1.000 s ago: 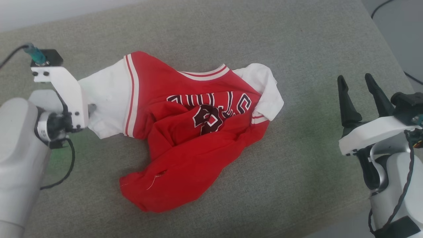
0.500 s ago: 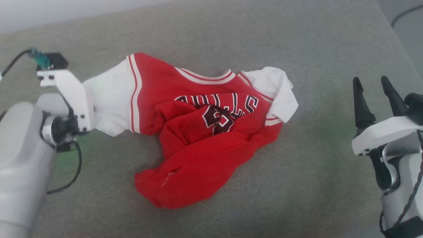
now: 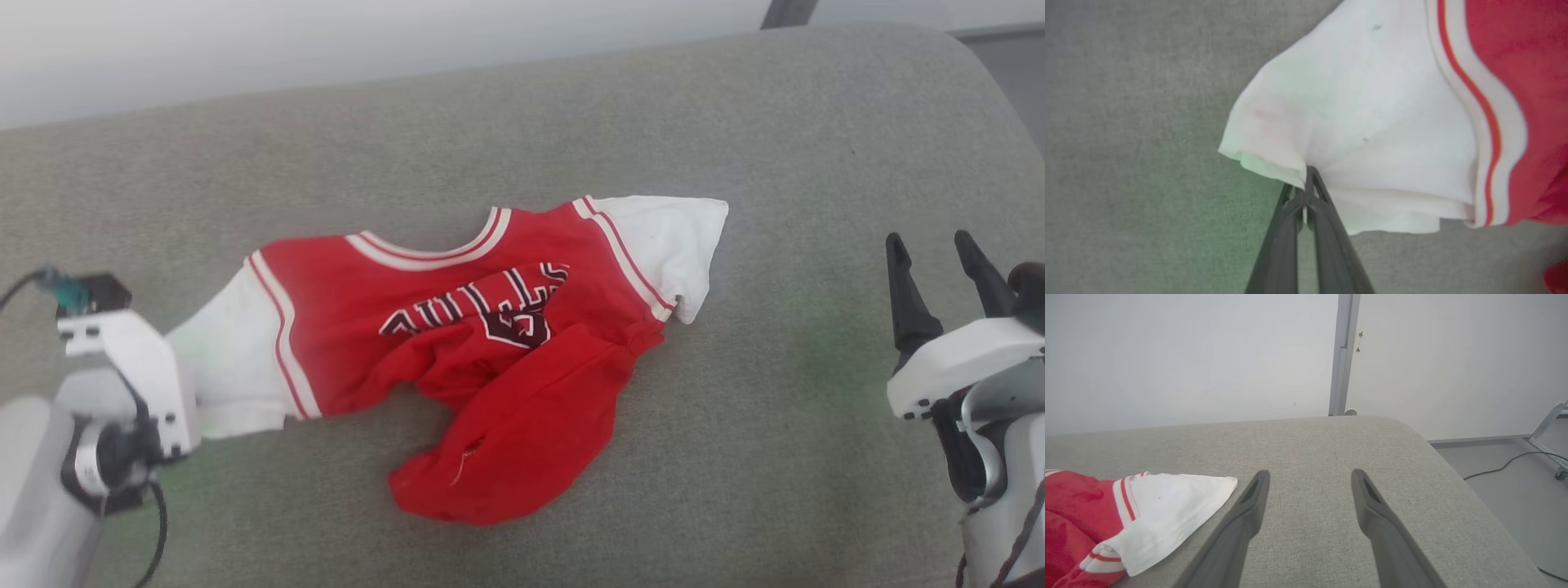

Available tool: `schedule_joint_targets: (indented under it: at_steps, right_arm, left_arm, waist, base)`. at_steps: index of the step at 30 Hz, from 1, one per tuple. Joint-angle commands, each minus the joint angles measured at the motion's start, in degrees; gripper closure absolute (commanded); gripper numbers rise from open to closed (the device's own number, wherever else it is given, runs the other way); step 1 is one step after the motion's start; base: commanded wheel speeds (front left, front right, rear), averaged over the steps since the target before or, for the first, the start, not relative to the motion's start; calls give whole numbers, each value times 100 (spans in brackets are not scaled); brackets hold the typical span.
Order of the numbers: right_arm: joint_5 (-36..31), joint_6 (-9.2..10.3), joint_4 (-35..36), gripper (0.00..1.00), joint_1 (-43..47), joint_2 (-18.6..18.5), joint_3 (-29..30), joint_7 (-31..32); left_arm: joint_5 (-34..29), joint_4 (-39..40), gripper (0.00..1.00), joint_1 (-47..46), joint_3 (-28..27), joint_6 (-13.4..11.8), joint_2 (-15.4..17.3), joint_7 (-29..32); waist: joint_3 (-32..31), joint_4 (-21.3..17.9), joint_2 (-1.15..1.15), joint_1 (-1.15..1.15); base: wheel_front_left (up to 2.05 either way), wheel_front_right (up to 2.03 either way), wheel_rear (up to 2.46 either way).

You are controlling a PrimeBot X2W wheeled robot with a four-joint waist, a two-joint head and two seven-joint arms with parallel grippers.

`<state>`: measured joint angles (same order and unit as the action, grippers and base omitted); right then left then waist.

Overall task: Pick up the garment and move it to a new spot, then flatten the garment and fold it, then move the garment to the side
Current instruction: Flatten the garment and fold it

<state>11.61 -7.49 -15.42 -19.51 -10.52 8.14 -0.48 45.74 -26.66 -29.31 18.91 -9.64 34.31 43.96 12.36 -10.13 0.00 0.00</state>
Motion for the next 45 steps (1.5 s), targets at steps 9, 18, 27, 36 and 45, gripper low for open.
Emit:
schedule_joint_targets:
  at_steps: [9, 18, 27, 36, 45]
  right_arm:
    - [66, 0, 124, 0, 172, -33, 24, 147]
    - [88, 0, 205, 0, 159, -51, -32, 230]
    - [119, 0, 321, 0, 17, -61, -168, 286]
    - [176, 0, 427, 0, -170, -51, -298, 319]
    - [333, 0, 557, 0, -339, -86, -421, 579]
  left_arm:
    - [265, 583, 100, 841, -235, -179, 49, -200]
    - [165, 755, 0, 658, -197, -201, 198, -80]
    - [-82, 897, 0, -16, 74, -233, 495, 580]
    - [-102, 73, 0, -492, 268, -121, 423, 976]
    - [113, -723, 100, -613, 329, 208, 60, 807]
  waist:
    - [-148, 128, 0, 0]
    - [-261, 200, 0, 0]
    - [-173, 210, 0, 0]
    - [190, 36, 0, 0]
    - [476, 29, 0, 0]
  base:
    - [0, 0, 0]
    - [0, 0, 0]
    - [0, 0, 0]
    - [0, 0, 0]
    - [0, 0, 0]
